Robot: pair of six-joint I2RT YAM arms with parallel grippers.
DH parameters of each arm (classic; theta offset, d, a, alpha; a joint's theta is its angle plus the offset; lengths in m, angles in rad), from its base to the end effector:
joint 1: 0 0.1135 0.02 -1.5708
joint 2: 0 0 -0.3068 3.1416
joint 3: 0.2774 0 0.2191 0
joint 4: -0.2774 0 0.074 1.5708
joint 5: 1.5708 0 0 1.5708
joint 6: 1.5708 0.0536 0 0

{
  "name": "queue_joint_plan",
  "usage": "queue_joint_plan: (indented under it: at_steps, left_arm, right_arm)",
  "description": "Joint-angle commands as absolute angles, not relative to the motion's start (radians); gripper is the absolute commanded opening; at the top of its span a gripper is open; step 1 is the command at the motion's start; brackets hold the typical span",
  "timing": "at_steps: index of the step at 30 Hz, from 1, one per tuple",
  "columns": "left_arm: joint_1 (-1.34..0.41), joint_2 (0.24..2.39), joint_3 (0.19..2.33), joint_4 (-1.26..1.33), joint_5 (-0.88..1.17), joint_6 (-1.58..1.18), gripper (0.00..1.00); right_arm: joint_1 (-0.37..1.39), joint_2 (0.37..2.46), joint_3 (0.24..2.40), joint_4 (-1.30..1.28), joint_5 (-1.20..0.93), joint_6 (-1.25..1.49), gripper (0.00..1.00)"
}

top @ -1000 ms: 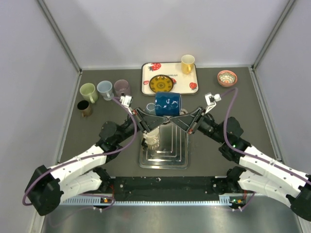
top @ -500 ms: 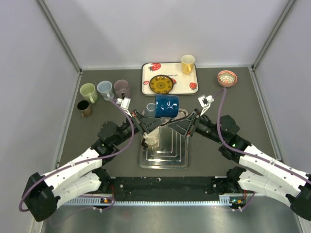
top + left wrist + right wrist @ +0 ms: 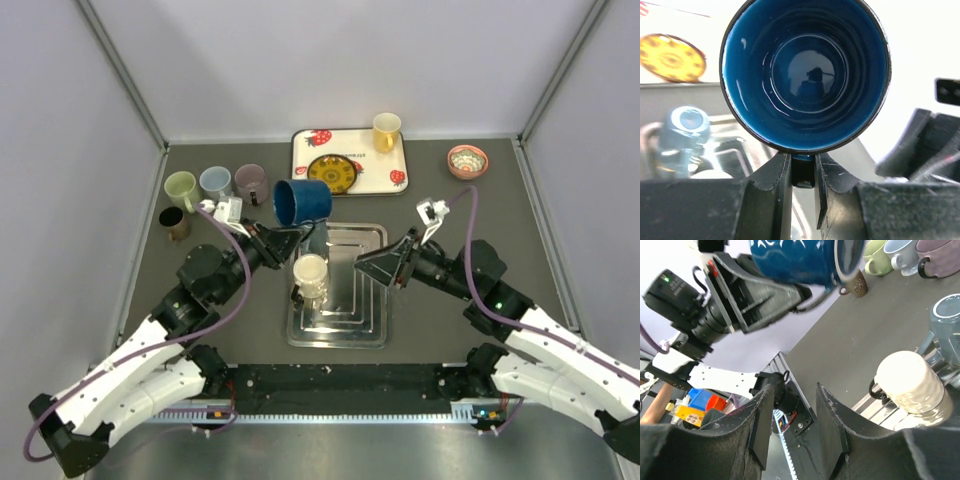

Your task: Turn the mug right side up

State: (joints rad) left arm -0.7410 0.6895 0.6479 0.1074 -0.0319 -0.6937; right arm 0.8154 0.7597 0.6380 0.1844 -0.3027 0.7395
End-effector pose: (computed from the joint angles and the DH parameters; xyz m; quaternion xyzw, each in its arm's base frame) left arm 0.0924 -0.0822 0.3682 0.0045 0.6835 -0.4716 0.5572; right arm 0.0836 0.1121 0.3666 -0.1355 0.6721 0.5790 0.4412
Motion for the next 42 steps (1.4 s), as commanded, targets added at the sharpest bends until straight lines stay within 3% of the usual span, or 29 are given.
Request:
queue_joint_plan:
  at_steps: [1, 6, 9, 13, 19, 42]
  left_arm:
    - [-0.733, 0.658, 0.820, -0.075, -0.324, -0.451, 0.00]
    - [-0.677, 0.762, 0.942, -0.380, -0.483, -0.362, 0.00]
    - [-0.568, 0.840, 0.969, -0.497, -0.425, -0.386, 0.00]
    - [-0.357, 0.900, 0.957, -0.514, -0.296, -0.414, 0.00]
    - [-0.212, 1.028, 0.971, -0.519, -0.275, -0.379, 0.00]
    - [-0.008, 1.430, 0.969, -0.328, -0.236, -0.399, 0.00]
  right_arm:
    - [0.821, 0.698, 0.669, 0.088, -0.269, 0.677, 0.39]
    - [0.822, 0.673, 0.690, -0.064, -0.210, 0.640, 0.39]
    - [0.821, 0.672, 0.710, -0.133, -0.180, 0.618, 0.39]
    - [0.821, 0.669, 0.724, -0.198, -0.149, 0.588, 0.39]
    - [0.821, 0.649, 0.716, -0.251, -0.124, 0.557, 0.39]
    - [0.821, 0.698, 0.756, -0.308, -0.106, 0.503, 0.40]
